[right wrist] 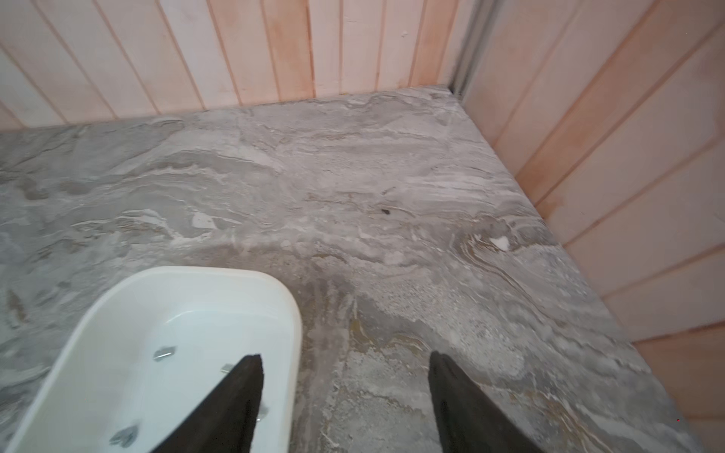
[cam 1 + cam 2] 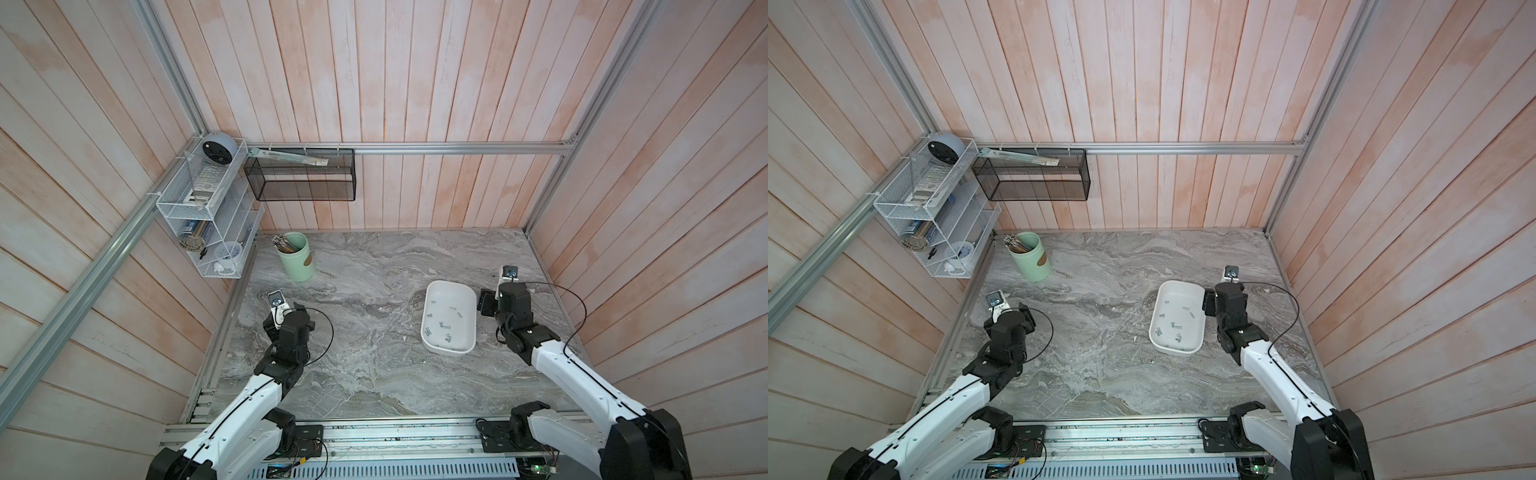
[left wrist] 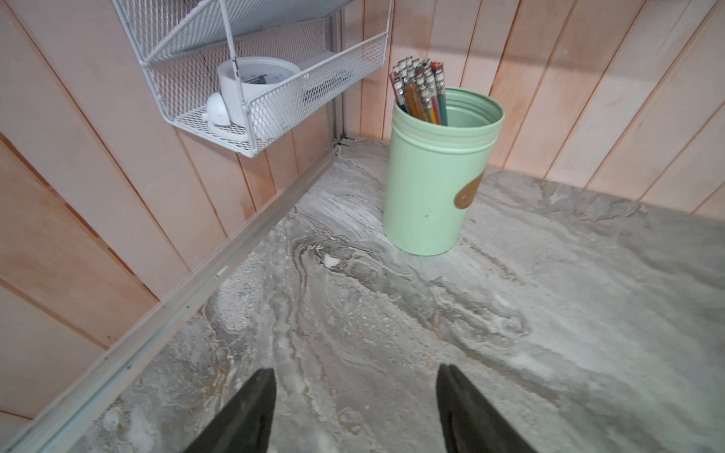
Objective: Put the screws on the desktop into the storage box
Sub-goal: Reset both arms
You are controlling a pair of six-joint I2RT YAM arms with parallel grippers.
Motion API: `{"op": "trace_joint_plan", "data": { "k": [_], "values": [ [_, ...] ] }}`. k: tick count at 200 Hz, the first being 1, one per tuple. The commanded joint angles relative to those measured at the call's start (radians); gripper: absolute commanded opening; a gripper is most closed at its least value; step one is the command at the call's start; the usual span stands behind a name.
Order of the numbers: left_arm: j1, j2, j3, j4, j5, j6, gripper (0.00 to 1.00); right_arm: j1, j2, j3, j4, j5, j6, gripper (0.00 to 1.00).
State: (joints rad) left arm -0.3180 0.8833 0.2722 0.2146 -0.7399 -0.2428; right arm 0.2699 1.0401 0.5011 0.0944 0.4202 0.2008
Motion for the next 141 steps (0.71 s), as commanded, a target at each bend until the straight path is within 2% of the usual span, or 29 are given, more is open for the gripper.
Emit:
{"op": "trace_joint_plan", "data": {
  "k": [1,14,29,48,57,66,72,81,97,109,114,120,127,141],
  "values": [
    [0.039,0.063,-0.117,0.491,-0.033,0.214,0.74,-0.032,-0.011,-0.151,0.308,0.187,-0.042,0.83],
    [0.085,0.174,-0.112,0.53,-0.016,0.193,0.75,-0.086,0.035,-0.196,0.372,0.188,-0.007,0.84],
    [0.105,0.301,-0.093,0.663,-0.031,0.234,0.76,-0.134,0.13,-0.198,0.432,0.219,0.012,0.85],
    [0.178,0.43,-0.127,0.919,0.2,0.26,0.82,-0.143,0.178,-0.154,0.453,0.159,-0.046,0.86],
    [0.206,0.498,-0.094,0.923,0.195,0.187,0.83,-0.148,0.214,-0.16,0.533,0.151,-0.07,0.86],
    [0.262,0.567,-0.066,0.917,0.322,0.149,0.84,-0.154,0.248,-0.181,0.643,0.141,-0.091,0.86],
    [0.282,0.649,-0.061,0.991,0.369,0.146,0.83,-0.159,0.27,-0.209,0.725,0.104,-0.122,0.86],
    [0.287,0.754,-0.068,1.153,0.368,0.162,0.84,-0.193,0.32,-0.237,0.813,0.03,-0.101,0.86],
    [0.287,0.636,-0.038,0.91,0.417,0.154,0.85,-0.21,0.434,-0.278,1.022,-0.022,-0.104,0.86],
    [0.274,0.689,-0.01,0.951,0.475,0.204,0.85,-0.209,0.543,-0.277,1.146,-0.053,-0.124,0.87],
    [0.257,0.699,-0.001,0.941,0.457,0.226,0.93,-0.206,0.575,-0.27,1.196,-0.056,-0.14,0.87],
    [0.243,0.674,0.018,0.861,0.423,0.226,0.95,-0.203,0.553,-0.257,1.132,-0.063,-0.137,0.87],
    [0.244,0.657,0.045,0.787,0.427,0.219,0.98,-0.214,0.5,-0.202,0.942,-0.073,-0.123,0.87],
    [0.262,0.687,0.075,0.784,0.419,0.205,1.0,-0.218,0.449,-0.079,0.625,-0.066,-0.119,0.87]
  ]
}}
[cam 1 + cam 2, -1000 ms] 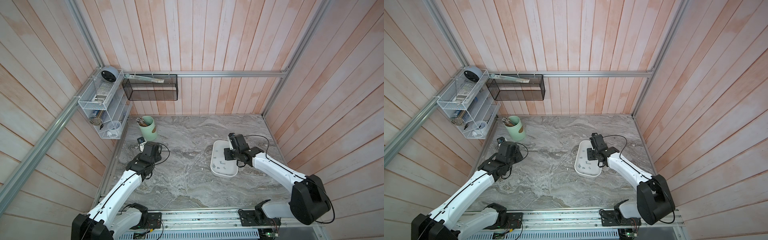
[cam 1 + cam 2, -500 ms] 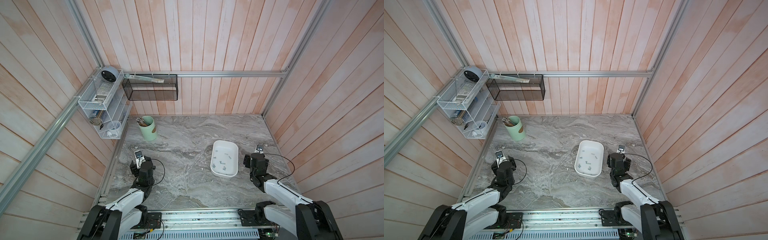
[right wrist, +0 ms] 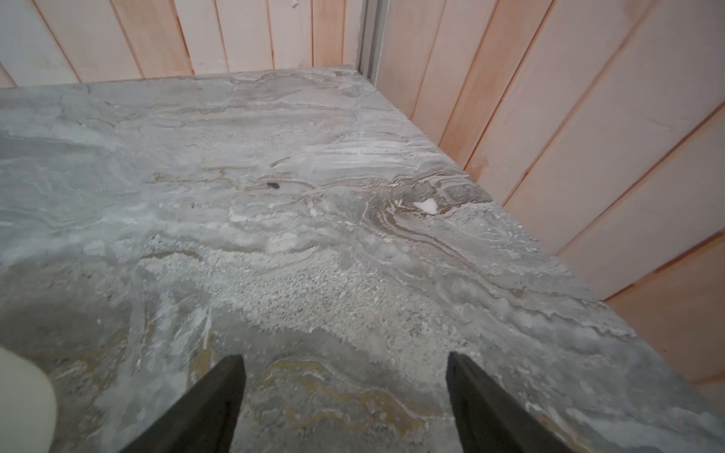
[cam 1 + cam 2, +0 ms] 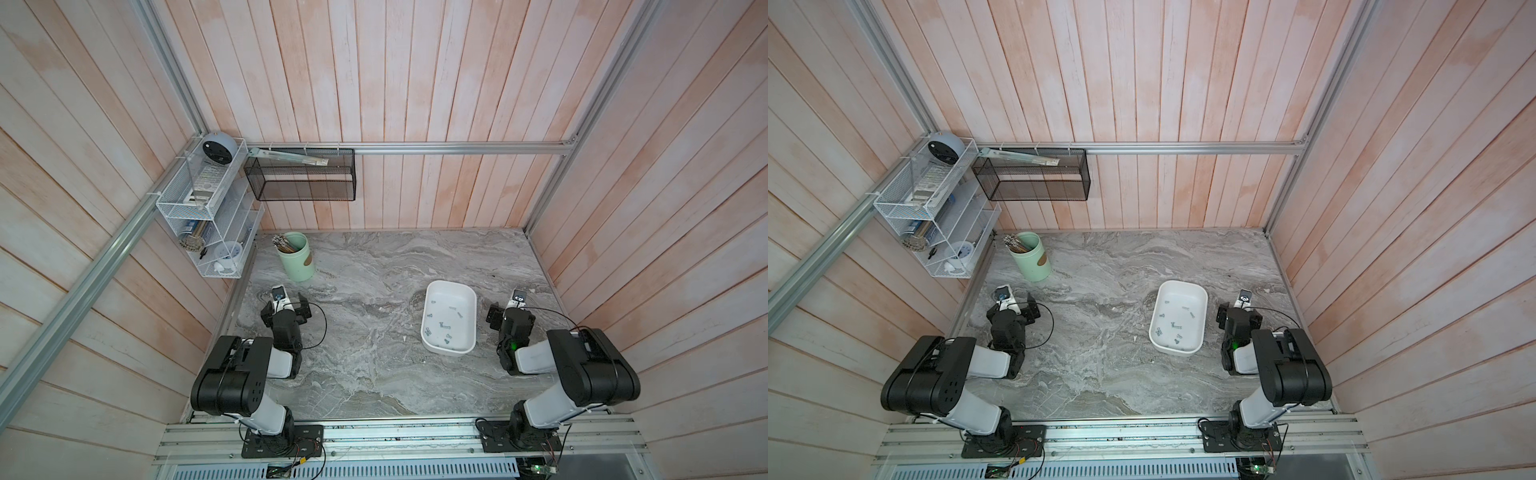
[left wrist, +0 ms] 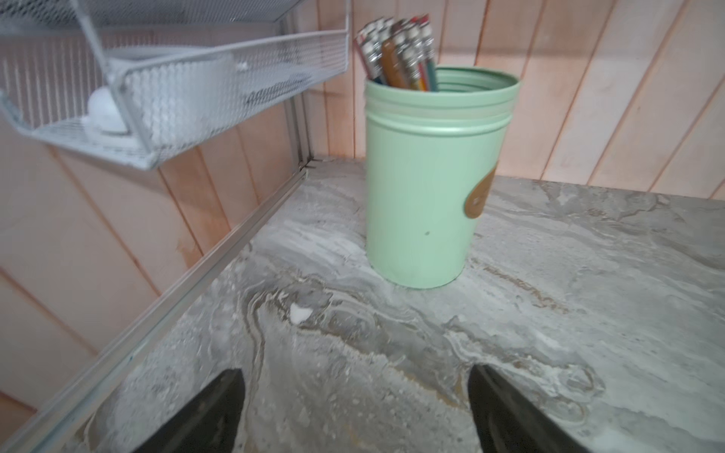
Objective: Put the screws on the desktop into the storage box
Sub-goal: Reset both arms
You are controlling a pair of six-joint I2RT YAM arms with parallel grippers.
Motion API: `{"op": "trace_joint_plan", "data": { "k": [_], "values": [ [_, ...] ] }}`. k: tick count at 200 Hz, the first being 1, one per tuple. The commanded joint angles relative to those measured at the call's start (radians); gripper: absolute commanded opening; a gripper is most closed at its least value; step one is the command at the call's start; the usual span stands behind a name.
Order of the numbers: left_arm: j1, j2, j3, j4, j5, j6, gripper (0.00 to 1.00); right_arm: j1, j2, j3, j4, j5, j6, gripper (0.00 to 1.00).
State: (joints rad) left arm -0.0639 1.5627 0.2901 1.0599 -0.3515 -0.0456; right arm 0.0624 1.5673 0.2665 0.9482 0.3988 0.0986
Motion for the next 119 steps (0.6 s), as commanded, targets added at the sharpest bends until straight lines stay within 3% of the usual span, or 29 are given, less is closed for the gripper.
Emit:
{"op": "trace_joint_plan", "data": {
  "k": [1,15,22,41,63,119],
  "values": [
    [0.009,0.009,0.057,-0.065,0.03,0.006,1.0,-0.01,-0.082,0.16,-0.242,-0.047,-0.02,0.87],
    [0.017,-0.009,0.076,-0.127,0.014,-0.02,1.0,-0.014,-0.08,0.156,-0.231,-0.059,-0.019,0.87],
    [0.021,0.0,0.07,-0.098,0.018,-0.02,1.0,-0.012,-0.065,0.134,-0.164,-0.058,-0.016,0.98],
    [0.021,0.001,0.07,-0.101,0.007,-0.022,1.0,-0.012,0.007,0.071,0.078,-0.055,-0.02,0.98],
    [0.022,-0.001,0.072,-0.107,0.01,-0.025,1.0,-0.009,-0.02,0.094,-0.014,-0.04,-0.013,0.98],
    [0.022,-0.002,0.073,-0.107,0.011,-0.026,1.0,-0.006,-0.006,0.085,0.027,-0.035,-0.017,0.98]
  ]
}}
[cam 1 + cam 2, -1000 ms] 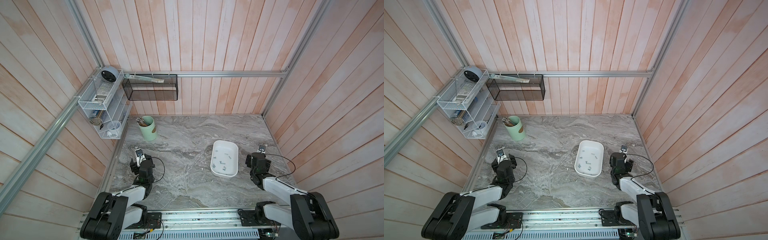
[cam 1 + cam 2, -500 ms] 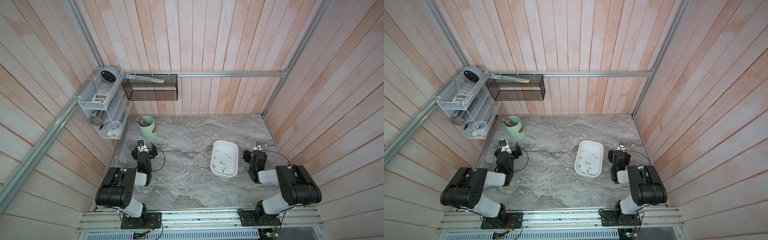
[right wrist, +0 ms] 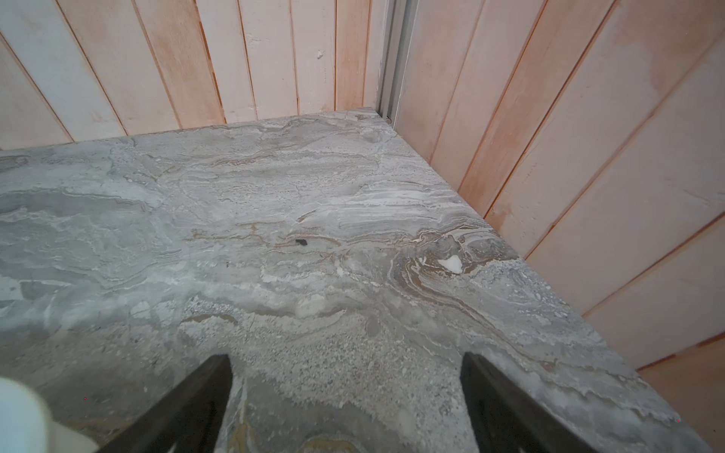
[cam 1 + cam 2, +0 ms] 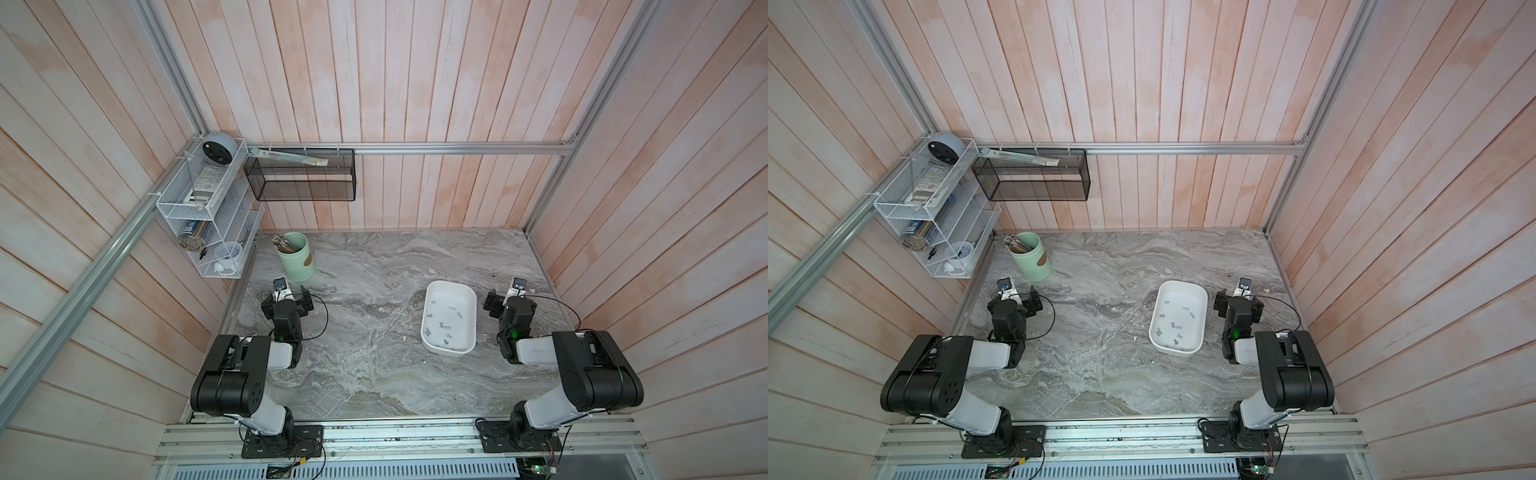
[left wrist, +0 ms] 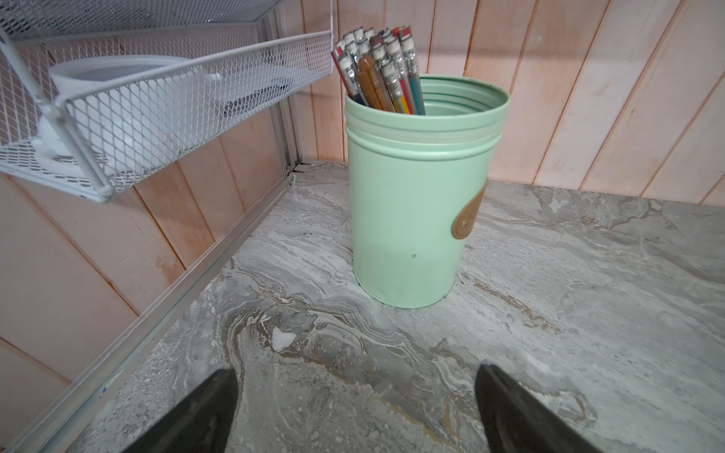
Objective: Put the screws on the desktop into the storage box
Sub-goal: Reset both arms
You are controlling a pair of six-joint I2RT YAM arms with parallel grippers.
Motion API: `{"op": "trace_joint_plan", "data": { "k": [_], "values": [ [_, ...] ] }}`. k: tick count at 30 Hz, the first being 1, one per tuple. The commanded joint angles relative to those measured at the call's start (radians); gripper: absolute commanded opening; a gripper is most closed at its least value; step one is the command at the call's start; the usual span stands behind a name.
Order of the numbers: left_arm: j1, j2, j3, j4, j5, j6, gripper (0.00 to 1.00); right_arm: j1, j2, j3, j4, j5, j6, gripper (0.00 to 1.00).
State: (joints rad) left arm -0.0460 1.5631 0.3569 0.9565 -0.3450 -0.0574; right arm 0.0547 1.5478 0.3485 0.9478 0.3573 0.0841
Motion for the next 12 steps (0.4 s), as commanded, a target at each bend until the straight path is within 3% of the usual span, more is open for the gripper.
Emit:
{"op": "trace_joint_plan", "data": {
  "k": [1,12],
  "values": [
    [0.004,-0.002,0.006,-0.004,0.004,-0.014,1.0,0.002,0.014,0.003,0.028,0.007,-0.003,0.98],
    [0.004,-0.002,0.005,-0.001,0.0,-0.013,1.0,0.005,0.015,0.004,0.026,0.002,-0.006,0.98]
  ]
}}
